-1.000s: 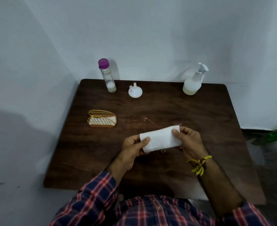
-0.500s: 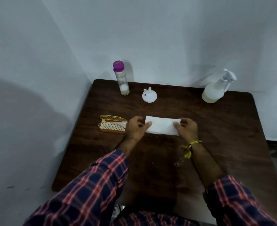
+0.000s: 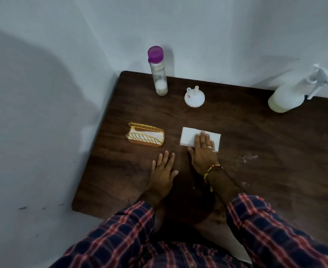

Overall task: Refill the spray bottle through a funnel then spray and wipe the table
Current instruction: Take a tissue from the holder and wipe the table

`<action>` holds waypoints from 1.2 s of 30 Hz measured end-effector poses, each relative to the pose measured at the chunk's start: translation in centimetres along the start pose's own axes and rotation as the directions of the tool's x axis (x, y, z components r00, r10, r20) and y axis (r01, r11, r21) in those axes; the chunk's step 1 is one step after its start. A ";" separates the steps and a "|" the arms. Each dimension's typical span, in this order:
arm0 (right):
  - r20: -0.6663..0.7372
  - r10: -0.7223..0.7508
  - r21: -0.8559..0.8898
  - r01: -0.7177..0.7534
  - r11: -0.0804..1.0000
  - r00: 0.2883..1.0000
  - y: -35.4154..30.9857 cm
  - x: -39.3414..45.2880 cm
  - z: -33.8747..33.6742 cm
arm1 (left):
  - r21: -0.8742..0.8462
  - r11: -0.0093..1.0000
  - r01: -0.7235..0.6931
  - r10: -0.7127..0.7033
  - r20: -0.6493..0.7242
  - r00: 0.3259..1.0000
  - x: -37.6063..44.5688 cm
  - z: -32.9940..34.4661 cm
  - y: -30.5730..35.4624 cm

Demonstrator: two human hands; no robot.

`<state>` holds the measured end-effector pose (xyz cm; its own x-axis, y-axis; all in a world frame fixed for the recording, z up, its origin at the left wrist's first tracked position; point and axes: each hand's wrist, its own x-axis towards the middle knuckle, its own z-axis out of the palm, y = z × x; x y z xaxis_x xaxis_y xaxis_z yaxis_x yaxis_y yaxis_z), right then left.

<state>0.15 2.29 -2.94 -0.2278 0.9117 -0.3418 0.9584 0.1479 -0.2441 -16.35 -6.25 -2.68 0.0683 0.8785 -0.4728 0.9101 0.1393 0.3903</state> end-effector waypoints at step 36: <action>0.082 -0.031 -0.070 0.037 0.997 0.996 -1.1 -11.8 4.8 | 0.027 0.999 -0.044 0.046 -0.075 0.996 -5.5 1.1 -2.4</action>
<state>0.91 -10.47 -3.01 -0.2708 0.8722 -0.4073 0.9591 0.2081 -0.1921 -18.46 -11.98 -1.89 0.0796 0.9158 -0.3937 0.9167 0.0879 0.3898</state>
